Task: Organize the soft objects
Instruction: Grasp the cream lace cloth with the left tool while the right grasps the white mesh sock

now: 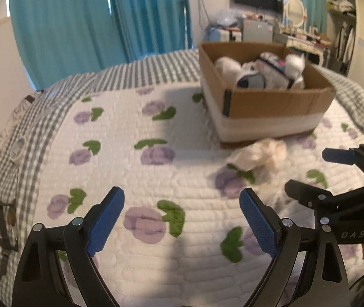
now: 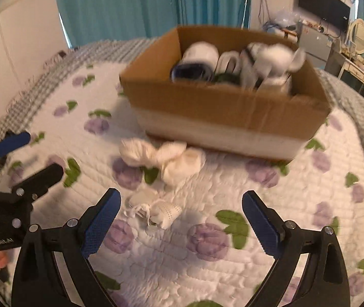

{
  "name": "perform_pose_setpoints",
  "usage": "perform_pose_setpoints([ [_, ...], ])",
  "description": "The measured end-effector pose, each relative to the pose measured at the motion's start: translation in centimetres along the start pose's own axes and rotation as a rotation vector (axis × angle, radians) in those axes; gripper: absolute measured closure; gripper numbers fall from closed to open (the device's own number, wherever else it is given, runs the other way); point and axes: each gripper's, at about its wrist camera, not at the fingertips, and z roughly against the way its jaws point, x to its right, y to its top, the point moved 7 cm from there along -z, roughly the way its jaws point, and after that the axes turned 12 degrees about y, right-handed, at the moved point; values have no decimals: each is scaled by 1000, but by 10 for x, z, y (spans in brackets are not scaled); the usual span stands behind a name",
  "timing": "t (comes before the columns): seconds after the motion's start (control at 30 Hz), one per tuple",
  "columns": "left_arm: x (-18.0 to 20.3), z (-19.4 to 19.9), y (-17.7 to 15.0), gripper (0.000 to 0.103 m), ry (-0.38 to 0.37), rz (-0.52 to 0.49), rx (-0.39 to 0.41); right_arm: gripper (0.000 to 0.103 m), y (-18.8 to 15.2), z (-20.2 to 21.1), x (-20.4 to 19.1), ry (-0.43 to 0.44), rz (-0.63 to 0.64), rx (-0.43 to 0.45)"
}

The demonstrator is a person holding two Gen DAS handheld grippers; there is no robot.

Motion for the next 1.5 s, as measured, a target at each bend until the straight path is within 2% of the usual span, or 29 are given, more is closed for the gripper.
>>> perform_pose_setpoints([
  [0.1,-3,-8,-10,10,-9,4,-16,13,-8,-18,-3,28,-3,-25],
  [0.23,-12,-13,-11,10,-16,51,-34,26,-17,-40,-8,73,-12,-73],
  [0.3,-14,-15,-12,10,-23,64,-43,28,-19,-47,-11,79,-2,-80],
  [0.37,-14,-17,-12,10,-17,66,-49,42,-19,-51,-15,78,17,-88],
  [0.47,-13,-14,-12,10,-13,66,-50,52,-19,-46,-18,86,30,-78],
  [0.53,-10,-9,-10,10,-16,65,-48,53,-18,-39,-18,107,16,-65],
  [0.7,11,10,-3,10,-1,11,-19,54,-8,2,-6,82,15,3],
  [0.8,31,19,7,10,-31,-8,-15,54,1,29,13,56,2,39],
  [0.9,54,16,16,10,-83,17,-39,54,10,45,37,28,-19,64],
  [1.03,84,-2,20,10,-111,41,-85,54,14,49,66,6,-55,70],
  [1.2,111,-43,20,10,-87,19,-153,54,11,38,97,-1,-85,56],
  [1.43,123,-79,31,12,-99,75,-153,54,10,22,120,12,-124,38],
  [1.5,122,-84,31,27,-107,80,-151,54,11,21,121,20,-127,40],
])
